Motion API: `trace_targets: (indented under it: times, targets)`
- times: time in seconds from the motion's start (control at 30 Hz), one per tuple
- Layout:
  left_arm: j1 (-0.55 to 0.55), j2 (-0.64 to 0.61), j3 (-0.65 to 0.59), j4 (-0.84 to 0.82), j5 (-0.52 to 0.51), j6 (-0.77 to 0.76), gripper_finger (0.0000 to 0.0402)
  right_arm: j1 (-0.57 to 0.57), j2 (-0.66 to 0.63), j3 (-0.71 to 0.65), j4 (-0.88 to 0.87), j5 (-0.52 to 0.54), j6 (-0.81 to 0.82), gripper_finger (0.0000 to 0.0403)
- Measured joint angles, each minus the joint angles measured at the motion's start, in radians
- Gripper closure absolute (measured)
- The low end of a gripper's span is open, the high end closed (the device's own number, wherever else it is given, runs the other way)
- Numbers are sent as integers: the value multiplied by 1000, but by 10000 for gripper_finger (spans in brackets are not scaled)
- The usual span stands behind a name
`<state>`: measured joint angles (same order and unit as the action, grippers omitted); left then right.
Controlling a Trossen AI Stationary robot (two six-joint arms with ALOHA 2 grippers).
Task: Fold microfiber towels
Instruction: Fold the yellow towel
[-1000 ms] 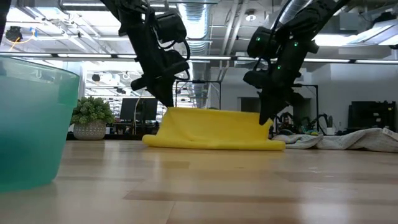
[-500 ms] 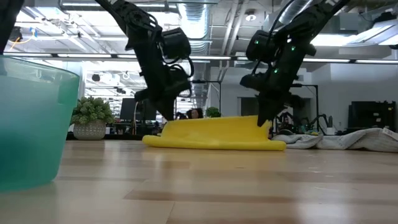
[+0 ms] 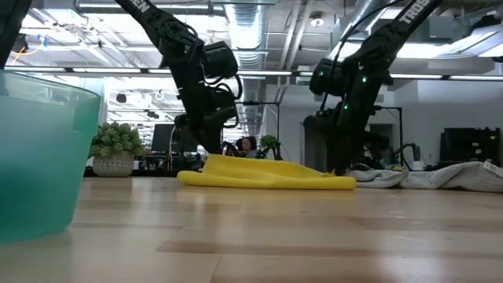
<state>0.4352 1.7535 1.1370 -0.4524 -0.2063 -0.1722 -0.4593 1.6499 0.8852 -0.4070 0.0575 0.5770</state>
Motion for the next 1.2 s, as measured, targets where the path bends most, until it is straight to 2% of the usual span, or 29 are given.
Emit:
trace_targets:
  times: [0.2, 0.37, 0.73, 0.8, 0.87, 0.93, 1.0, 1.2]
  targets:
    - [20, 0, 0, 56, 67, 4, 226, 6, -104, 1, 4, 15, -53, 271]
    - [33, 0, 13, 84, 78, -5, 196, 5, -154, 1, 37, 36, -143, 254]
    - [83, 0, 297, -165, 106, 116, 191, -5, -158, 2, 136, 19, -349, 195]
    - [89, 0, 353, -220, 168, 119, 191, -16, -158, 2, 136, -15, -383, 194]
    - [95, -2, 401, -272, 281, 126, 191, -23, -153, 2, 137, -78, -451, 194]
    - [97, -4, 422, -307, 399, 155, 191, -27, -142, 2, 143, -110, -519, 195]
    - [95, -4, 420, -338, 470, 177, 191, -27, -135, 2, 157, -118, -575, 194]
    - [87, -1, 309, -337, 494, 162, 191, -42, -75, 3, 186, -125, -669, 194]
